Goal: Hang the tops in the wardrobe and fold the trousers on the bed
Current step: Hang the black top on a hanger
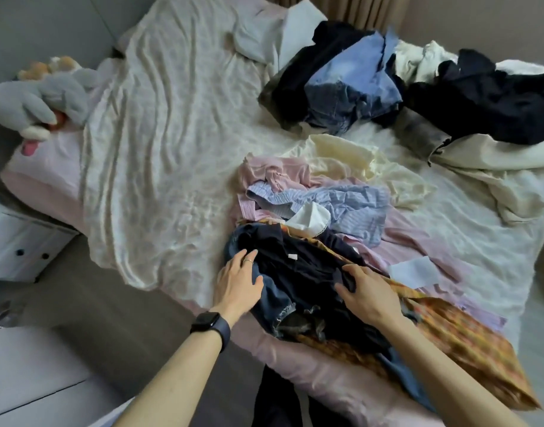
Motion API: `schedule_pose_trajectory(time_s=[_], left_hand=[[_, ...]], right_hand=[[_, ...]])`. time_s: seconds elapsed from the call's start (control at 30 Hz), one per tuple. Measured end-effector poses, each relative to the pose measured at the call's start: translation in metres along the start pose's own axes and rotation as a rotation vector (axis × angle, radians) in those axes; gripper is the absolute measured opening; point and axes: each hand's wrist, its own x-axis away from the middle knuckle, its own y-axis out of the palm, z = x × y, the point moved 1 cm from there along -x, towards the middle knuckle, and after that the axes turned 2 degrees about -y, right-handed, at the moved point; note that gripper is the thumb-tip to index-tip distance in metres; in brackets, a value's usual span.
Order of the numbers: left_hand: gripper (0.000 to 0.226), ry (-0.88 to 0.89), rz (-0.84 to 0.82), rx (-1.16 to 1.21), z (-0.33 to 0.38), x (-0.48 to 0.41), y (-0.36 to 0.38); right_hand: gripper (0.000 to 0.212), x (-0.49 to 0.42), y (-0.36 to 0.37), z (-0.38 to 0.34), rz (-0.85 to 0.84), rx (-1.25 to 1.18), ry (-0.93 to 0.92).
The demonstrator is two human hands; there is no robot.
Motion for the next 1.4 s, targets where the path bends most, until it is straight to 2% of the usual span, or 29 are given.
schedule_pose_trajectory(time_s=[0.1,0.2,0.27,0.37,0.43,0.57,0.67,0.87,0.93,1.1,1.17,1.23,1.3,1.33,1.4], left_hand=[[0.07,0.074,-0.048,-0.156,-0.002,-0.051,0.012],[0.076,0.184,-0.057,-0.338,-0.002,-0.094,0.027],[0.073,0.219,-0.051,-0.429,-0.001,-0.114,0.036],[0.04,0.291,0.047,-0.469,-0.001,-0.136,0.038],[0.026,0.289,0.07,-0.349,0.001,-0.139,0.028],[0.021,0.115,0.043,0.061,0.005,-0.118,-0.012],[0.012,0.032,0.042,0.258,0.0,-0.093,-0.05],[0.012,-0.087,0.106,0.3,-0.001,-0.012,-0.141],[0.009,-0.149,0.168,0.391,-0.004,0.027,-0.17],[0.024,-0.222,0.263,0.636,-0.022,0.134,-0.225],[0.025,-0.258,0.275,0.632,-0.032,0.186,-0.233],[0.02,-0.302,0.208,0.555,-0.042,0.241,-0.233],[0.013,-0.353,0.082,0.465,-0.048,0.285,-0.227],[0.018,-0.375,0.08,0.46,-0.05,0.307,-0.224],[0.04,-0.399,0.255,0.512,-0.052,0.344,-0.222]], right_hand=[[0.069,-0.022,0.029,0.003,-0.089,-0.003,0.122],[0.074,-0.037,0.055,0.006,-0.162,0.039,0.174],[0.066,-0.043,0.065,0.007,-0.152,0.048,0.198],[0.038,-0.05,0.067,0.006,-0.073,0.017,0.21],[0.028,-0.049,0.06,0.008,-0.005,-0.061,0.211],[0.025,-0.033,0.021,0.01,0.199,-0.233,0.169],[0.021,-0.022,-0.023,0.001,0.303,-0.321,0.11],[0.025,-0.014,-0.109,-0.034,0.435,-0.288,-0.181],[0.024,-0.007,-0.136,-0.055,0.462,-0.284,-0.314],[0.027,0.01,-0.175,-0.123,0.47,-0.359,-0.601],[0.03,0.025,-0.179,-0.157,0.444,-0.387,-0.723],[0.033,0.044,-0.176,-0.195,0.411,-0.398,-0.857],[0.037,0.063,-0.168,-0.232,0.316,-0.379,-1.01],[0.041,0.078,-0.161,-0.252,0.235,-0.358,-1.115],[0.047,0.111,-0.142,-0.292,0.053,-0.308,-1.3]])
